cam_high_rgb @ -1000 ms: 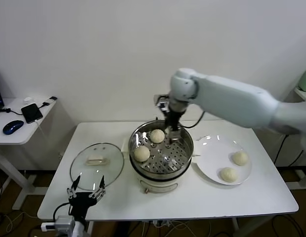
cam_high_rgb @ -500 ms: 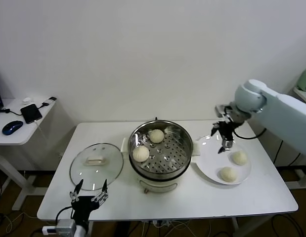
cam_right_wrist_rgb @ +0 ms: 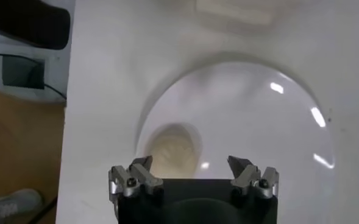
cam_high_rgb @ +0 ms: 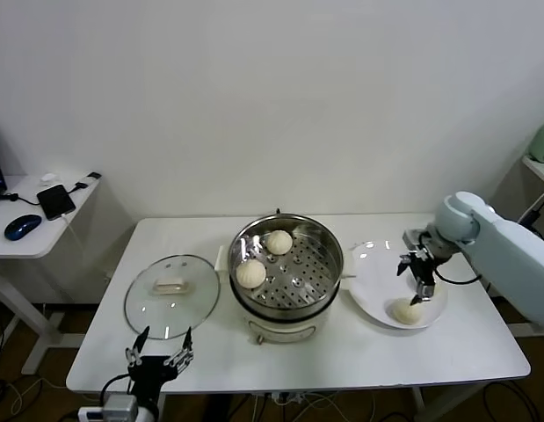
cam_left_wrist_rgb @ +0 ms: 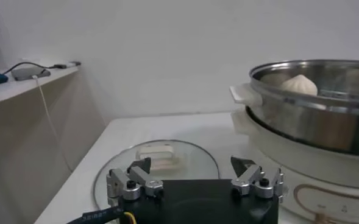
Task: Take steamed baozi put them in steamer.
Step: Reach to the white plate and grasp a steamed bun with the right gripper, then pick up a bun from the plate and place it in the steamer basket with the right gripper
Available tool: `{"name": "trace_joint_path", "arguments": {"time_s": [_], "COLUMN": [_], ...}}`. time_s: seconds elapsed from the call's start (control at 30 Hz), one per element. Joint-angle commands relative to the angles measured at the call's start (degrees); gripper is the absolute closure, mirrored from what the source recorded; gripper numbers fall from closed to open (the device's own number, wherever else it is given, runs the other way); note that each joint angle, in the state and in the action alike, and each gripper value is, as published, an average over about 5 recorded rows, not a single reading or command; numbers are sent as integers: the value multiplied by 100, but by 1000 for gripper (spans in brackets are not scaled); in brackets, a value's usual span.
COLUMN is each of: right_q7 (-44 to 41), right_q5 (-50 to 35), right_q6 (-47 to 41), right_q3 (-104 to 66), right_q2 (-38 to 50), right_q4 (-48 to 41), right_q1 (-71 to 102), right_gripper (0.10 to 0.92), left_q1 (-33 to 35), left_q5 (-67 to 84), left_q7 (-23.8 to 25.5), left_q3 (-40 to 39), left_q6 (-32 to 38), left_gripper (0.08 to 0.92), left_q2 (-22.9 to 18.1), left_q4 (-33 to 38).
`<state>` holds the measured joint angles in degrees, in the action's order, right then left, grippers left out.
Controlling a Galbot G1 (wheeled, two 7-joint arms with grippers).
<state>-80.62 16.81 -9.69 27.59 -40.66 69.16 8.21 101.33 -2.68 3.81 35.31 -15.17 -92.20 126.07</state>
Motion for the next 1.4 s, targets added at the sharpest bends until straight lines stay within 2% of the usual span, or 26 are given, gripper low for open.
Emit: {"name": "trace_joint_path", "arguments": {"time_s": [0.03, 0.97, 1.1, 1.33, 1.4], "right_q7": [-52, 2, -7, -11, -17], "right_q5": [498, 761, 746, 710, 672], "right_q6": [288, 307, 296, 283, 268], "right_q3": [-556, -546, -548, -556, -551], "right_q2": [-222, -653, -646, -630, -609], "right_q4": [-447, -920, -920, -917, -901], "right_q1": [632, 586, 564, 534, 496], "right_gripper": [203, 210, 264, 407, 421], "left_q1": [28, -48, -53, -68, -71], "left_q5": [-27, -56, -57, -57, -57], "left_q7": [-5, 2, 2, 1, 1], "left_q3": [1, 4, -1, -3, -3], "left_q6": [2, -41, -40, -41, -41], "left_gripper": [177, 177, 177, 177, 177], "left_q2": [-162, -174, -175, -175, -173], "left_q4": [-43, -106, -108, -113, -116]}}
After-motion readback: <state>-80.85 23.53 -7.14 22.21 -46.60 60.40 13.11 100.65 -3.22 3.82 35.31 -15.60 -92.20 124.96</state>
